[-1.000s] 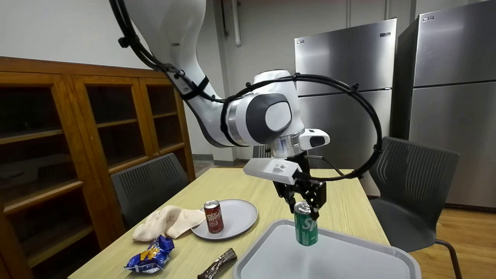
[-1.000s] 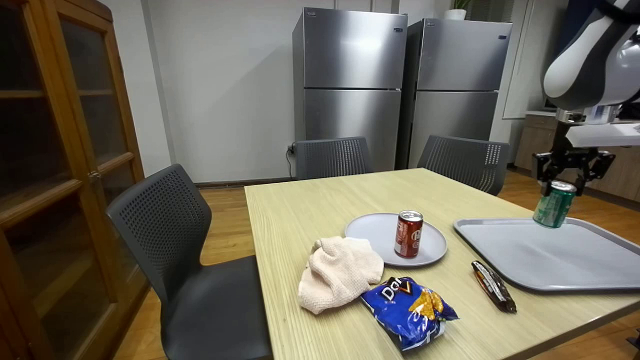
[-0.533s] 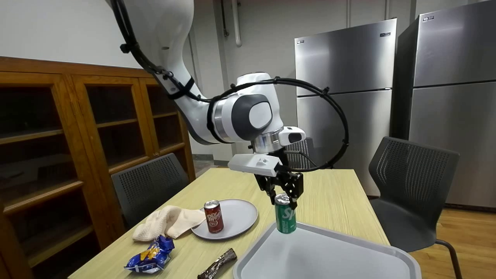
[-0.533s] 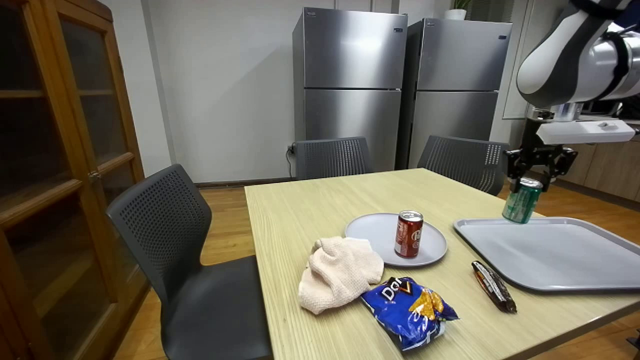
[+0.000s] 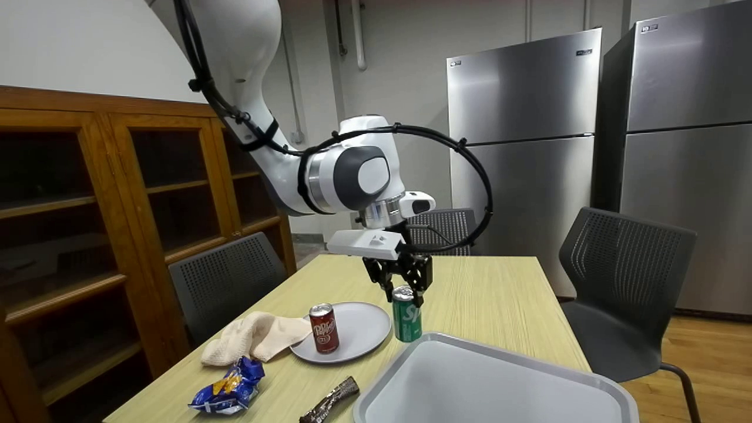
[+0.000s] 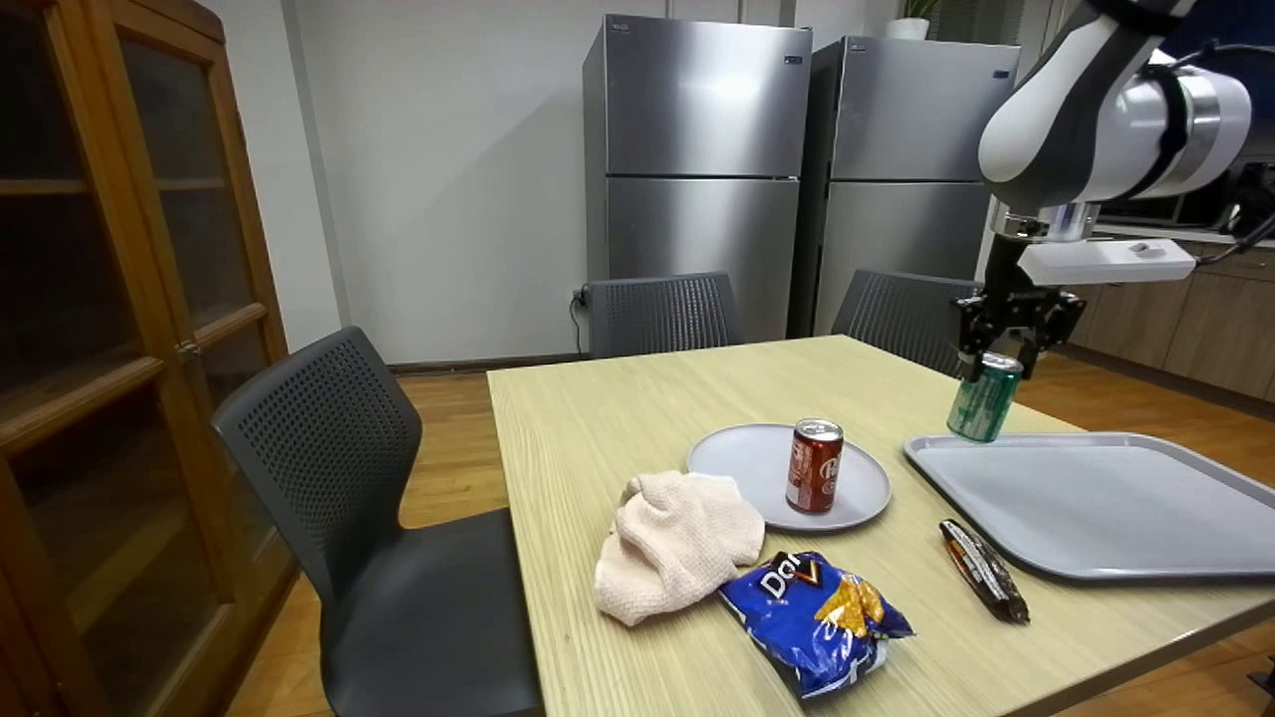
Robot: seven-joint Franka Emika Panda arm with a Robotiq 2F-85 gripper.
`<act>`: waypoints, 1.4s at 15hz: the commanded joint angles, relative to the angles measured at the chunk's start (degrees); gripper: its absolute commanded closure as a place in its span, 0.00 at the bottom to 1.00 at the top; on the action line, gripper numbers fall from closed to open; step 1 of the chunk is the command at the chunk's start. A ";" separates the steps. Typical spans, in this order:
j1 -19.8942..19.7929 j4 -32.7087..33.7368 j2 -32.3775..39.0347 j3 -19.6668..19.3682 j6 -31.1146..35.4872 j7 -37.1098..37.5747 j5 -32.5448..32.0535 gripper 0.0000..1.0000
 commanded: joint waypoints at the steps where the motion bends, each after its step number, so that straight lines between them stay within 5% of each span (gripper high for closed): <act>1: 0.50 3.01 1.28 1.53 -2.08 -2.69 1.49 0.61; 21: 8.10 14.18 12.51 4.13 -2.05 -2.28 -3.73 0.61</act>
